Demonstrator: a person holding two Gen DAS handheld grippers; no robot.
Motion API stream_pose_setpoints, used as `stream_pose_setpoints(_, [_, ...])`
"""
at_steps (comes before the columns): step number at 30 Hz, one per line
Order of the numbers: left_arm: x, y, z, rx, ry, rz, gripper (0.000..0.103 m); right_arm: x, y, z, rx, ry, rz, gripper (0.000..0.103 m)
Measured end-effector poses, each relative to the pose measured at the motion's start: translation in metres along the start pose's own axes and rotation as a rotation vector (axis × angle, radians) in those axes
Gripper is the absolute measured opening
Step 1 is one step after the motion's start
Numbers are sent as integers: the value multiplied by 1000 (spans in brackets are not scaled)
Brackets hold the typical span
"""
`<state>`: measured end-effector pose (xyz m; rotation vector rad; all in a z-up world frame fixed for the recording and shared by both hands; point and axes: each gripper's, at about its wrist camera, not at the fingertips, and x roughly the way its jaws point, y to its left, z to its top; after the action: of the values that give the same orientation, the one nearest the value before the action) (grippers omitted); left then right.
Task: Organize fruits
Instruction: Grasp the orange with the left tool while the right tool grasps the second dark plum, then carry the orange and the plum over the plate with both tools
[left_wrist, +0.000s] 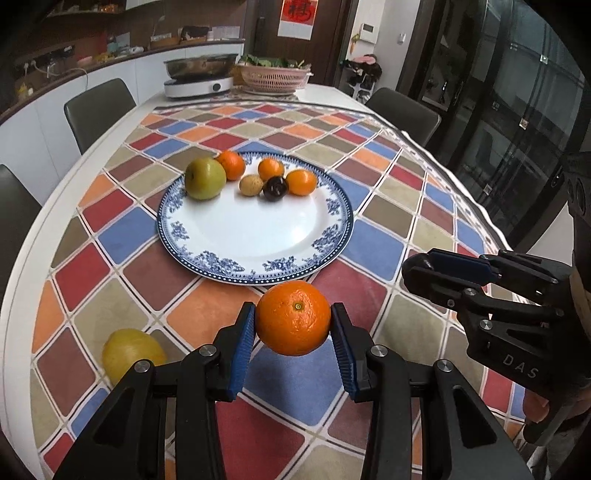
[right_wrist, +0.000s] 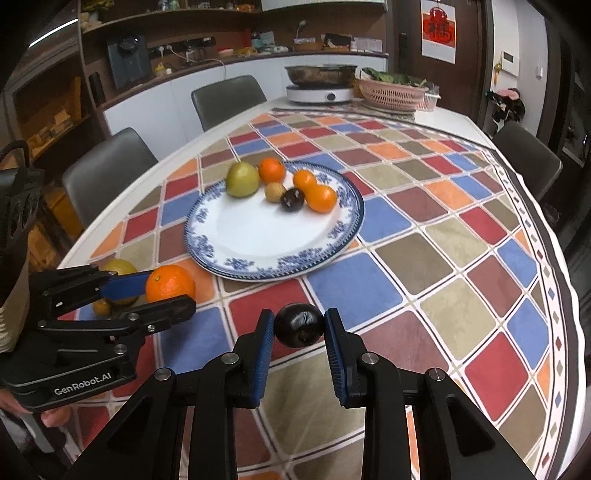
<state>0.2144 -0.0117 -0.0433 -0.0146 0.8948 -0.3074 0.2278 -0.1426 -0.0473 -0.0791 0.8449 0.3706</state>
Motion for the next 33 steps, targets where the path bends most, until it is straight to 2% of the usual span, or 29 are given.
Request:
stream_pose_setpoints(18, [-55, 3, 18, 28, -132, 9, 40, -51, 28, 27, -38, -122, 19, 29])
stream_pose_setpoints(33, [-47, 17, 64, 92, -142, 16, 40, -42, 33, 65, -57, -143, 18, 29])
